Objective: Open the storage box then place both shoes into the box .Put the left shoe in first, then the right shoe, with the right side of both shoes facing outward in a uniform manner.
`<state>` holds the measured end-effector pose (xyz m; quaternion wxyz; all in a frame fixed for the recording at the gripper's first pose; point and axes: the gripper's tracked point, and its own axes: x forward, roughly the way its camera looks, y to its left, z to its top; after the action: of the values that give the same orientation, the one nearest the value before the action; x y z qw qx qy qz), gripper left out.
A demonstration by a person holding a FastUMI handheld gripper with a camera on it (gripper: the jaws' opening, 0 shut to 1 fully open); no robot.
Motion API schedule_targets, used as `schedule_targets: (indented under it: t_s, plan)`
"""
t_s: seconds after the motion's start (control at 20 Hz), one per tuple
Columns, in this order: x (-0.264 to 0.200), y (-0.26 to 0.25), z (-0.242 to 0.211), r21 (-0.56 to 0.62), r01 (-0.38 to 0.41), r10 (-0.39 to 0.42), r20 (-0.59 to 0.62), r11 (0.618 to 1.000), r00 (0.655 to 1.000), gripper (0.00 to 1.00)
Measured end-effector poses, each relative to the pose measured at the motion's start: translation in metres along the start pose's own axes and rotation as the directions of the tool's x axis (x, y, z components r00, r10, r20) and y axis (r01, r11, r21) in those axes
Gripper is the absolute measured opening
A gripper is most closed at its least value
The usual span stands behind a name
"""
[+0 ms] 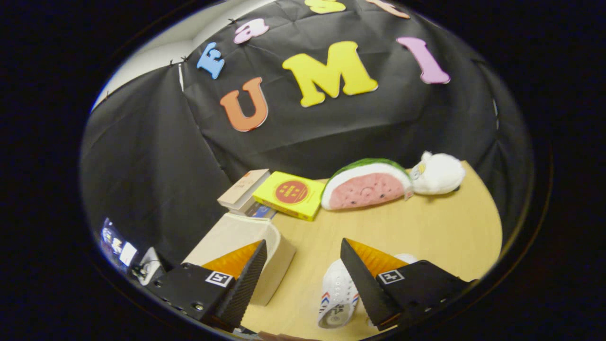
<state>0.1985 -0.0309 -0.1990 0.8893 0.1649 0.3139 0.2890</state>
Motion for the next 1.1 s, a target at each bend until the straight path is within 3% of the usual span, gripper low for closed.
schedule_targets:
  t_s: [0.15, 0.4, 0.6, 0.75, 0.9, 1.1]
  plan:
    - [0.041, 0.023, -0.030, 0.147, -0.185, 0.209, -0.168, 0.972, 0.963, 0.95]
    - [0.090, 0.048, -0.060, 0.263, -0.327, 0.395, -0.271, 0.908, 0.878, 0.95]
    - [0.114, 0.065, -0.081, 0.424, -0.411, 0.560, -0.330, 0.807, 0.760, 0.95]
    - [0.118, 0.075, -0.085, 0.562, -0.436, 0.666, -0.307, 0.703, 0.680, 0.93]
    - [0.112, 0.077, -0.085, 0.600, -0.440, 0.698, -0.299, 0.668, 0.651, 0.73]
    - [0.110, 0.076, -0.083, 0.588, -0.412, 0.667, -0.315, 0.696, 0.676, 0.46]
